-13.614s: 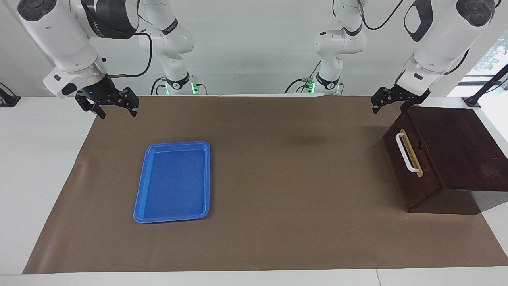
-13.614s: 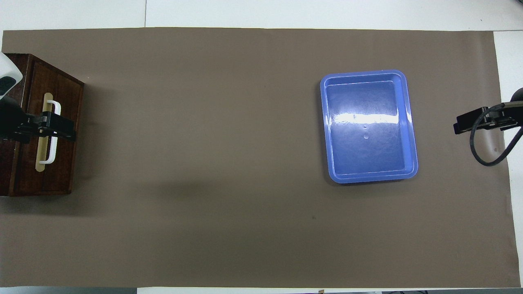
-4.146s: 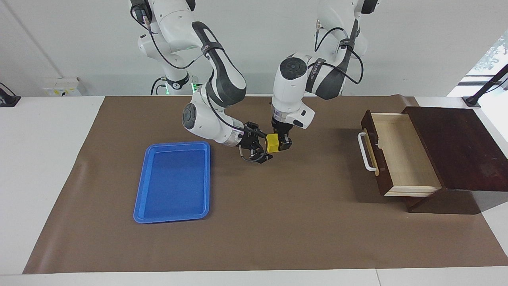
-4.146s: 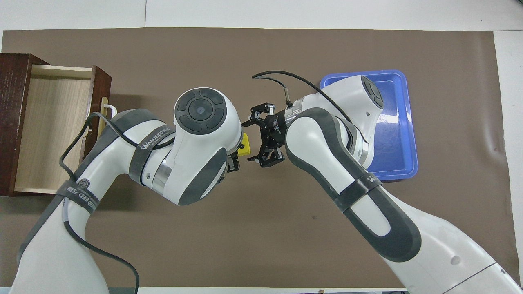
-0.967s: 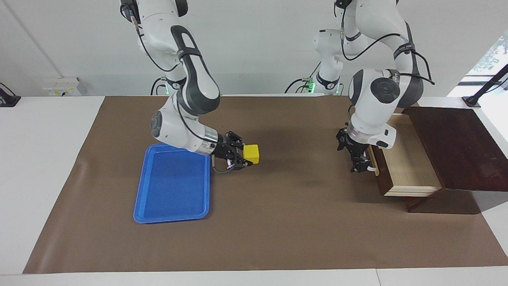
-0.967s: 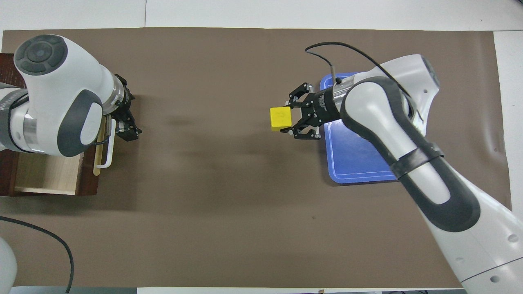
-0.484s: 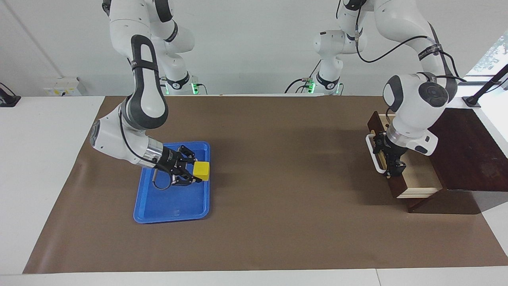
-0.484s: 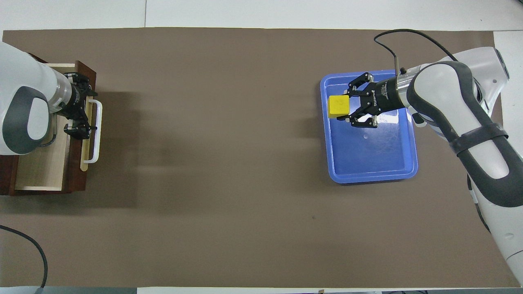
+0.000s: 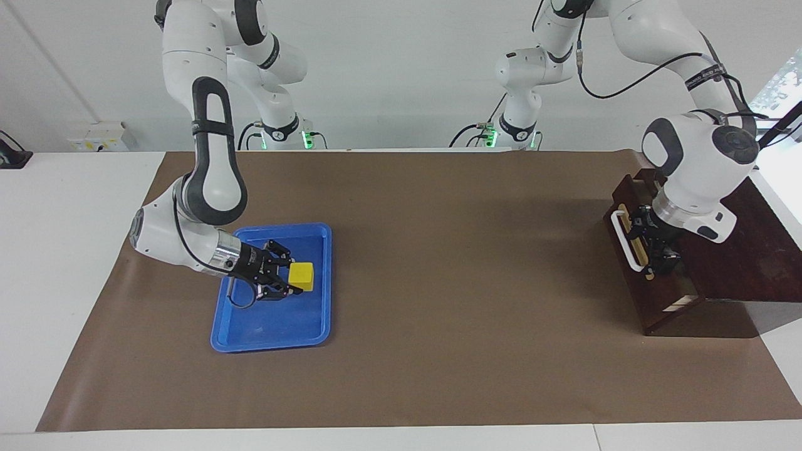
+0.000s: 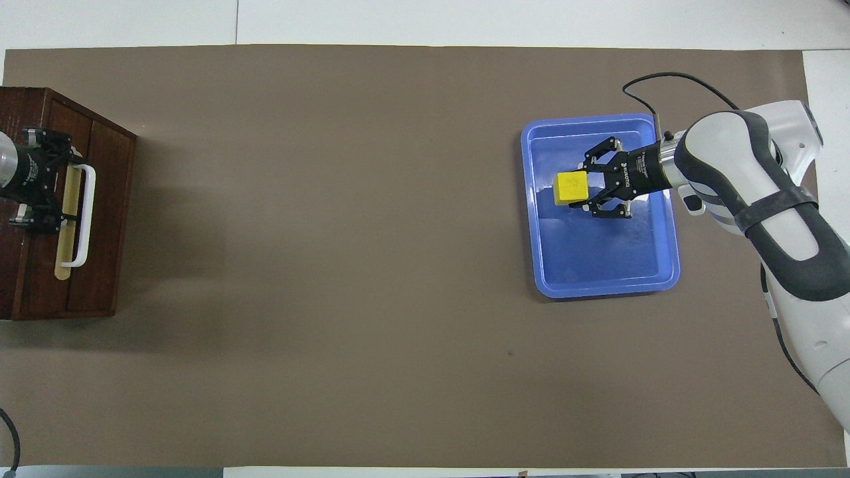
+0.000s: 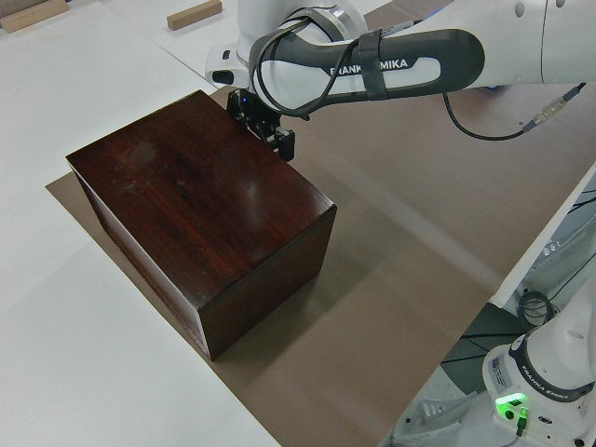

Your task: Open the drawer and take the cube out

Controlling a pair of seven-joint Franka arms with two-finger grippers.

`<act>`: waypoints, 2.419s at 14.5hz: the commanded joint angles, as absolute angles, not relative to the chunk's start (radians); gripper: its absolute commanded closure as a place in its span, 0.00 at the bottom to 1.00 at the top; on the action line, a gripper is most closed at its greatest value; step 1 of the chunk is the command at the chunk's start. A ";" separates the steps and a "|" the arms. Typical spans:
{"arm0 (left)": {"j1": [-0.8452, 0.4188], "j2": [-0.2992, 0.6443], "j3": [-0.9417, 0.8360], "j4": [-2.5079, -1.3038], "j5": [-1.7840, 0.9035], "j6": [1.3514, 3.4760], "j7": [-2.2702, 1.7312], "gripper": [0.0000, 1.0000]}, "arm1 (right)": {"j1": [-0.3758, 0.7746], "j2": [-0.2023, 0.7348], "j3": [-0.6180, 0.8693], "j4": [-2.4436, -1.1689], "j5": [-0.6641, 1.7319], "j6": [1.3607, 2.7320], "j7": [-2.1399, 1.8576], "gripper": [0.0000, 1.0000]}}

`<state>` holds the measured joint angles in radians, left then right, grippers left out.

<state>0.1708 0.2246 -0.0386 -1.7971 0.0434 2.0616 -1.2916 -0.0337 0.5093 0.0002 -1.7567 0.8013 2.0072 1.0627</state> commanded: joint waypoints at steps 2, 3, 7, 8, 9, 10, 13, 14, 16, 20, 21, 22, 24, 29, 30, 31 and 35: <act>0.125 0.199 -0.035 -1.781 0.077 2.037 -1.201 0.00 | -0.040 0.534 0.012 -1.753 0.811 2.034 1.049 1.00; 0.092 0.178 -0.037 -1.769 0.075 1.982 -1.197 0.00 | -0.037 0.544 0.012 -1.752 0.815 2.039 1.051 1.00; -0.015 0.057 -0.046 -1.752 0.071 1.841 -1.143 0.00 | -0.038 0.564 0.014 -1.704 0.811 2.022 1.098 1.00; -0.024 0.045 -0.052 -1.740 0.071 1.791 -1.084 0.00 | -0.037 0.565 0.014 -1.704 0.815 2.022 1.107 1.00; -0.040 0.038 -0.060 -1.715 0.072 1.735 -1.003 0.00 | -0.035 0.565 0.014 -1.704 0.813 2.022 1.109 1.00; -0.051 0.038 -0.058 -1.674 0.072 1.676 -0.898 0.00 | -0.031 0.563 0.014 -1.709 0.811 2.028 1.109 1.00; -0.069 0.046 -0.060 -1.625 0.071 1.586 -0.640 0.00 | -0.009 0.563 0.014 -1.715 0.811 2.037 1.112 1.00; -0.068 0.045 -0.057 -1.628 0.060 1.586 -0.571 0.00 | -0.009 0.563 0.012 -1.715 0.811 2.039 1.112 0.97; -0.032 0.049 -0.069 -1.631 0.032 1.580 -0.441 0.00 | -0.009 0.563 0.012 -1.715 0.798 2.039 1.101 0.22; 0.101 0.046 -0.214 -1.608 0.032 1.494 -0.305 0.00 | -0.009 0.561 0.012 -1.712 0.798 2.036 1.086 0.00; 0.106 0.034 -0.228 -1.623 0.031 1.494 -0.298 0.00 | -0.008 0.555 0.012 -1.707 0.798 2.034 1.092 0.00; 0.106 0.019 -0.230 -1.650 0.028 1.497 -0.287 0.00 | -0.008 0.551 0.012 -1.700 0.796 2.028 1.097 0.00; 0.103 0.000 -0.230 -1.649 0.026 1.486 -0.273 0.00 | -0.008 0.546 0.012 -1.666 0.773 2.017 1.106 0.00; 0.063 -0.012 -0.189 -1.663 -0.014 1.497 -0.272 0.00 | -0.005 0.476 0.012 -1.618 0.649 1.988 1.089 0.00; 0.046 -0.011 -0.167 -1.657 -0.037 1.497 -0.252 0.00 | -0.003 0.439 0.015 -1.618 0.594 1.985 1.086 0.00; 0.005 -0.015 -0.126 -1.663 -0.037 1.493 -0.230 0.00 | -0.003 0.383 0.017 -1.620 0.528 1.949 1.063 0.00; -0.014 -0.008 -0.109 -1.643 -0.035 1.477 -0.209 0.00 | -0.003 0.263 0.020 -1.618 0.318 1.797 0.731 0.00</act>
